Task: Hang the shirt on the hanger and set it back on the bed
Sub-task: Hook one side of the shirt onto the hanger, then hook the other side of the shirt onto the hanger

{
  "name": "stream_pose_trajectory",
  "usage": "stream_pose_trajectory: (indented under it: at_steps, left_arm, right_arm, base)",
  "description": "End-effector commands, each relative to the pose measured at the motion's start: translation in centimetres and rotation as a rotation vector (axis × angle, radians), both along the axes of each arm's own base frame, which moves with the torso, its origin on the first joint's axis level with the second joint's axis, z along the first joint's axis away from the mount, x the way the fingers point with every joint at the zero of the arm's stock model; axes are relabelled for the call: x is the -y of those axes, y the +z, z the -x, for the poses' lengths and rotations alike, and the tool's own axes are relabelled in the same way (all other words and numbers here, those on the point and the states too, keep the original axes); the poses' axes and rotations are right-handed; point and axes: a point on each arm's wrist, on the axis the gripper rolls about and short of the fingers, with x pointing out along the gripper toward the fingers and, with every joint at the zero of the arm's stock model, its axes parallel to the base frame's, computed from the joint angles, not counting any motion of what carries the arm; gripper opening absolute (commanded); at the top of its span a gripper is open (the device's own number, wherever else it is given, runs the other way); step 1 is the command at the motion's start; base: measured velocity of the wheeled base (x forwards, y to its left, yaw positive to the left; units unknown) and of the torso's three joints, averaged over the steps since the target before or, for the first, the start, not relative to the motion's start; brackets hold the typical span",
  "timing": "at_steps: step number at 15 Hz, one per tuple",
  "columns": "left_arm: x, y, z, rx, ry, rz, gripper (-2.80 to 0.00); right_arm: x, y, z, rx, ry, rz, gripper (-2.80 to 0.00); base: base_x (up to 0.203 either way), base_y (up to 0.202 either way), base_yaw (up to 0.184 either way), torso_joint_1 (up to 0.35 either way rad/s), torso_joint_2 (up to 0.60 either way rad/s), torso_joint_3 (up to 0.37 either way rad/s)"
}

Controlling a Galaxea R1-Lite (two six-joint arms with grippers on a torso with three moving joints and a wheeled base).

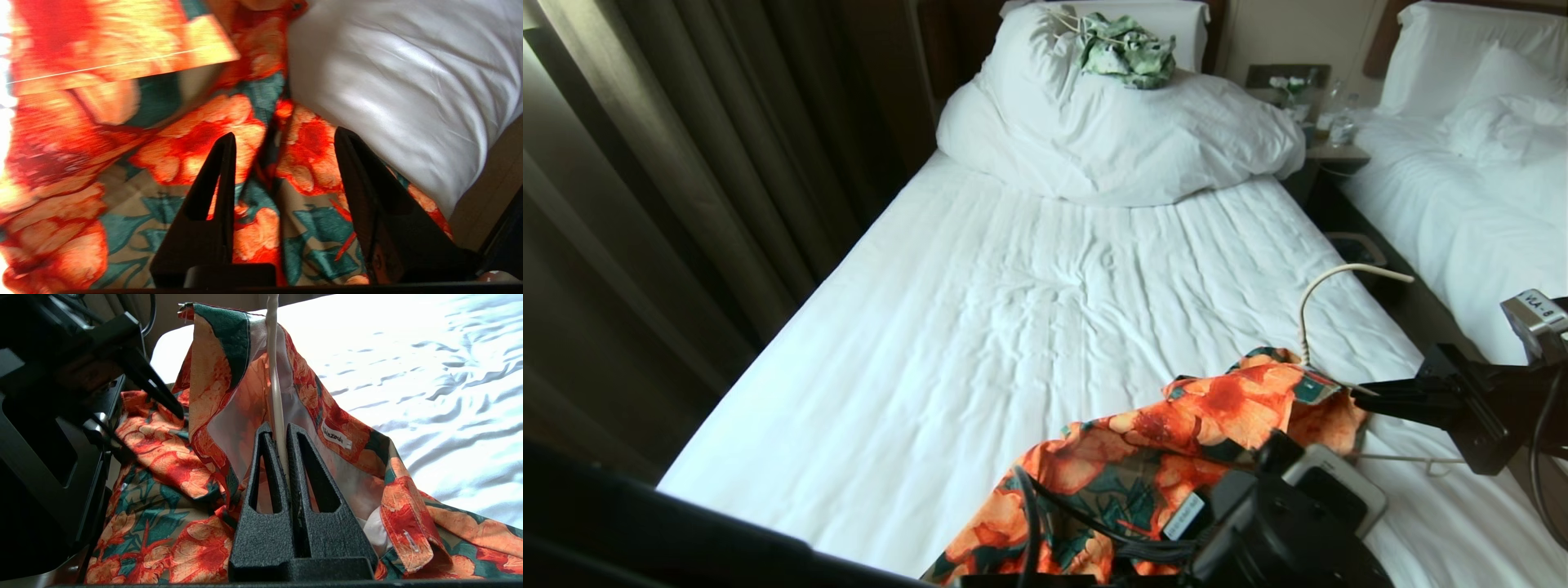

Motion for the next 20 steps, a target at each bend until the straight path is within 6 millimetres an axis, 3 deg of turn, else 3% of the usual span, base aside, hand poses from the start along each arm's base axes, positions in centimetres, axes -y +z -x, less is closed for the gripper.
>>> stream_pose_trajectory:
  at_steps: [1, 4, 5, 7, 12, 17, 20]
  left_arm:
    - [-3.4, 2.7, -0.5, 0.023, 0.044, 0.067, -2.80]
    - [-7.0, 5.4, -2.7, 0.057, 0.137, 0.137, -2.80]
    - [-7.7, 6.0, -3.3, 0.065, 0.148, 0.147, 0.00]
    - [-7.8, 6.0, -3.4, 0.063, 0.112, 0.144, 0.00]
    - [-6.1, 5.5, -4.5, 0.054, 0.019, 0.132, 0.00]
    - [-3.0, 2.3, -8.5, 0.112, -0.019, 0.192, 0.00]
    - [-2.1, 2.6, -9.1, 0.125, -0.050, 0.222, 0.00]
  right_arm:
    - [0.0, 0.0, 0.1, 0.007, 0.005, -0.005, -2.80]
    - [-0.1, 0.0, 0.1, 0.004, 0.006, -0.006, -2.80]
    - [-0.1, 0.0, 0.1, 0.004, 0.006, -0.006, -2.80]
    - [0.0, -0.1, 0.1, 0.002, 0.005, -0.006, -2.80]
    - [0.0, -0.3, 0.0, -0.007, 0.006, -0.008, -2.80]
    - [0.0, -0.4, 0.1, -0.010, 0.006, -0.009, -2.80]
    - [-0.2, -0.4, 0.0, -0.011, 0.012, -0.009, -2.80]
  base:
    - [0.000, 0.000, 0.000, 0.000, 0.00, 0.000]
    - [0.000, 0.000, 0.000, 0.000, 0.00, 0.000]
    - [0.000, 0.000, 0.000, 0.000, 0.00, 0.000]
    - [0.000, 0.000, 0.000, 0.000, 0.00, 0.000]
    - [0.000, 0.000, 0.000, 0.000, 0.00, 0.000]
    - [0.000, 0.000, 0.000, 0.000, 0.00, 0.000]
    - [0.000, 0.000, 0.000, 0.000, 0.00, 0.000]
